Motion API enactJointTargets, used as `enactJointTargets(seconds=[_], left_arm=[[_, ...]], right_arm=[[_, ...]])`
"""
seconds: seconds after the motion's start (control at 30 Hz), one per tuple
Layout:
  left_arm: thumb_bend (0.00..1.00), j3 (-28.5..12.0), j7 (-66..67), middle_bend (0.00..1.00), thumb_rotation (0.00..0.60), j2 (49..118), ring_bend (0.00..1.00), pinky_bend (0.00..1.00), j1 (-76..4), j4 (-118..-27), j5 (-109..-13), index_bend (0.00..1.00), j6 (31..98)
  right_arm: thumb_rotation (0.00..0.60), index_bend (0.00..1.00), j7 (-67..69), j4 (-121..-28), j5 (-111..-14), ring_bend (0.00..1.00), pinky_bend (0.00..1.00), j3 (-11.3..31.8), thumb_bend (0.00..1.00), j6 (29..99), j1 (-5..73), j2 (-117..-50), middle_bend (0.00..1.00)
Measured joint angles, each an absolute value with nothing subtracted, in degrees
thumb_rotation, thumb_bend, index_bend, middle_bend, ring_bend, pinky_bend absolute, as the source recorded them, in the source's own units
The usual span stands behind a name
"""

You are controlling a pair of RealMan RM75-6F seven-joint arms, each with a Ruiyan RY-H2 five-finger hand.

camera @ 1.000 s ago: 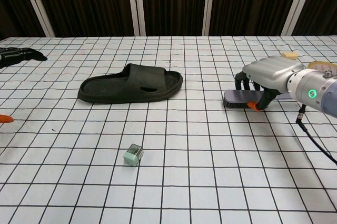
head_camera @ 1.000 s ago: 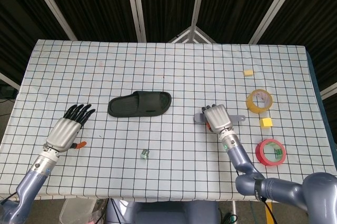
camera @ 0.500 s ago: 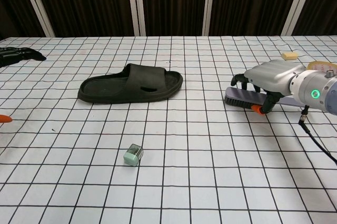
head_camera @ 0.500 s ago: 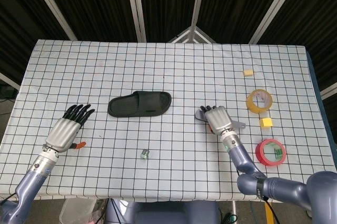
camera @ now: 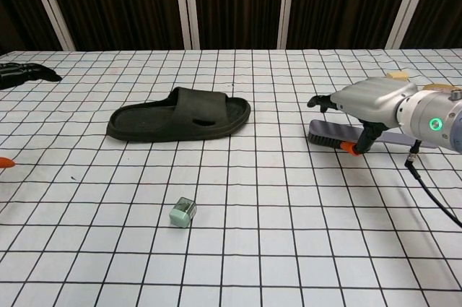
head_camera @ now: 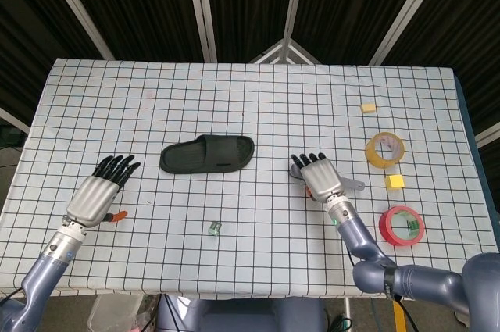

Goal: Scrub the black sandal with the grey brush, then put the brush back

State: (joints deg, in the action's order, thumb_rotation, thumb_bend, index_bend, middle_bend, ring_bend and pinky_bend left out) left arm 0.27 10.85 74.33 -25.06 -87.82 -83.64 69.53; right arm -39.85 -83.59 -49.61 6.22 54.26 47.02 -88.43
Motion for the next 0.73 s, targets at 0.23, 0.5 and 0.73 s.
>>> enactJointTargets(seconds=[0.23,0.5,0.73], left_arm=[[0.14,1.83,9.77,0.0,0.6,72.84,0.0,0.02,-21.07,-88.58,-85.5,0.0,75.49],[0.12,3.64,9.36,0.0,0.6,72.86,0.0,0.02,-11.2,-85.37,-84.88,0.0,86.52],[0.12,4.08,10.68,0.0,0.6,72.91,0.0,0.02,-8.36,-85.48,-87.51,0.0,92.35]], right_arm=[[0.6,0.0,-35.67,-92.56,-56.18,0.02,0.03,6.45,0.47,62.13,43.37,-83.8,0.07],[0.6,0.0,-32.06,-101.95,-67.68,0.0,0.0,-0.93,0.47,83.4,28.22,-73.9,0.0],[0.6,0.0,-20.54,-101.22,-71.65,0.0,0.0,-6.95,0.47,96.84,12.95,-69.65,0.0]])
